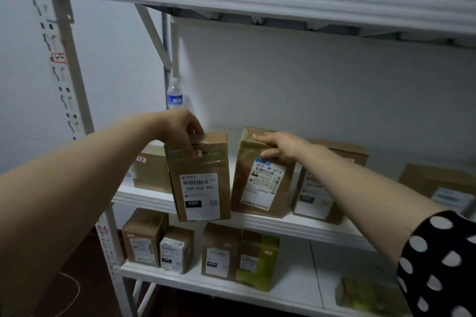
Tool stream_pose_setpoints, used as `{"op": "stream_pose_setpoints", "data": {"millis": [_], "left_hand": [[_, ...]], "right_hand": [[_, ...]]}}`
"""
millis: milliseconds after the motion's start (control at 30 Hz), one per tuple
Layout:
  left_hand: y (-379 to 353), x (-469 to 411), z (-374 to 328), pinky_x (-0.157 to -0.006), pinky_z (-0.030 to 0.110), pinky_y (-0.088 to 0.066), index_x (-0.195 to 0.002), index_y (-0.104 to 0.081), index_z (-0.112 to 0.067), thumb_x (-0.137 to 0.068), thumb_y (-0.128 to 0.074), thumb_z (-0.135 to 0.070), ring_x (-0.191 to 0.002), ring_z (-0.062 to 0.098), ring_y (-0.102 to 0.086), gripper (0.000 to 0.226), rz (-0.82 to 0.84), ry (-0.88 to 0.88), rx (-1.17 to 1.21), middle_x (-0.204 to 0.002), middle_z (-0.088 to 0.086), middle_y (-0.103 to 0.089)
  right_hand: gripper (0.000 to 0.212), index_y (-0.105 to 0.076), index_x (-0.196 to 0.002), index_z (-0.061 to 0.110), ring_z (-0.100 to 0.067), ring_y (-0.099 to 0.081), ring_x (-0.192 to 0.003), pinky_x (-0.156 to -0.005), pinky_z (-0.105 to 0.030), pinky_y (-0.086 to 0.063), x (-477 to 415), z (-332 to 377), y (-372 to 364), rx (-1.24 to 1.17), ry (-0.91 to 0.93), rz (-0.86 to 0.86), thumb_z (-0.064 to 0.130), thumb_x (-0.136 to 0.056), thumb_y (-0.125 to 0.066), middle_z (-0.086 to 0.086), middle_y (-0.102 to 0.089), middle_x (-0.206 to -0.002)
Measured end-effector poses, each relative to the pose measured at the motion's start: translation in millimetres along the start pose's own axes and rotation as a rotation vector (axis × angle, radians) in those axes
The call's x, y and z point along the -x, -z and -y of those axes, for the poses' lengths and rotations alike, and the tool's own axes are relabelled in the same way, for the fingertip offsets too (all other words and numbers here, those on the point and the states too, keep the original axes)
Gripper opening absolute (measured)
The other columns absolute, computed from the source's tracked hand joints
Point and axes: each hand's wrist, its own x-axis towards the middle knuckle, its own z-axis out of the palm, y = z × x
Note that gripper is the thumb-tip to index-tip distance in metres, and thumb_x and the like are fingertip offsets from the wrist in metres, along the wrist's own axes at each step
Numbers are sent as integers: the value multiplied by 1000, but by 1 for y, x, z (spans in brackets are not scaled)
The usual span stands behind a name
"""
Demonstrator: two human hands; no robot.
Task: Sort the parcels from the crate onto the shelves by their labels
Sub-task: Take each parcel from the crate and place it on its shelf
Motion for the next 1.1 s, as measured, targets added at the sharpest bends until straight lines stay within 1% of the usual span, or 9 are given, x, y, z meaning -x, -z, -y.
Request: {"op": "stream_pose_setpoints", "data": {"millis": [200, 467, 600, 633, 700, 767, 833, 933, 1100], "left_hand": [[5, -18, -8, -79, 24, -43, -128, -56, -12, -75, -79, -17, -94, 16, -53, 58, -45, -48, -53, -105, -2, -56], [-1, -37, -6, -79, 23, -44, -130, -55, -11, -79, -75, -21, -93, 14, -51, 55, -86, -102, -76, -121, 4, -60], [-6, -47, -5, -84, 26, -47, -127, -57, -12, -81, -74, -22, -96, 17, -55, 51, -69, -114, -71, -118, 4, -62], [-8, -50, -4, -86, 29, -48, -124, -59, -12, -80, -74, -23, -98, 19, -57, 48, -64, -118, -63, -116, 4, -63], [-11, -55, -4, -88, 32, -49, -121, -61, -11, -80, -74, -28, -104, 23, -59, 46, -67, -132, -43, -114, 4, -64], [-13, -57, -4, -95, 29, -43, -131, -56, -13, -81, -73, -29, -115, 22, -55, 55, -85, -137, -19, -125, 3, -60], [-15, -60, -2, -99, 26, -38, -139, -47, -16, -80, -74, -25, -120, 21, -50, 65, -88, -127, 1, -134, 2, -54], [-20, -63, 4, -100, 31, -42, -144, -39, -21, -76, -77, -14, -122, 23, -50, 78, -59, -97, 20, -138, 2, -50], [-27, -68, 2, -102, 31, -39, -143, -39, -18, -76, -77, -11, -123, 24, -48, 78, -95, -122, 33, -137, 3, -51]], "right_hand": [[57, -30, -146, 33, -28, -37, -131, -105, -36, -29, 3, -9, 3, 16, -25, -4, 26, -94, -54, -5, -35, -149], [58, -31, -146, 33, -25, -40, -130, -104, -34, -29, -1, -15, 7, 54, -25, -8, 26, -93, -56, -2, -39, -147], [61, -33, -145, 33, -23, -37, -135, -116, -46, -9, -3, -6, 12, 314, -22, -44, 35, -90, -60, 1, -44, -146], [63, -35, -144, 32, -23, -39, -134, -116, -47, -8, -3, -3, 13, 348, -19, -45, 36, -88, -62, 1, -46, -144], [69, -38, -140, 28, -25, -48, -125, -109, -44, -29, -4, -2, 14, 330, -16, -40, 35, -81, -71, -2, -52, -137], [77, -36, -137, 25, -24, -53, -115, -95, -39, -44, -4, -3, 10, 302, -3, -25, 32, -73, -79, -3, -55, -131], [89, -33, -138, 23, -24, -53, -117, -95, -39, -46, -3, -5, 4, 353, 19, -44, 32, -66, -84, -2, -54, -132], [112, -18, -148, 22, -25, -43, -129, -103, -41, -41, -3, -8, -2, 471, 25, -73, 33, -60, -87, -4, -41, -145], [105, -24, -145, 22, -26, -43, -128, -101, -41, -42, -4, -10, -2, 550, 24, -84, 35, -61, -86, -4, -42, -144]]}}
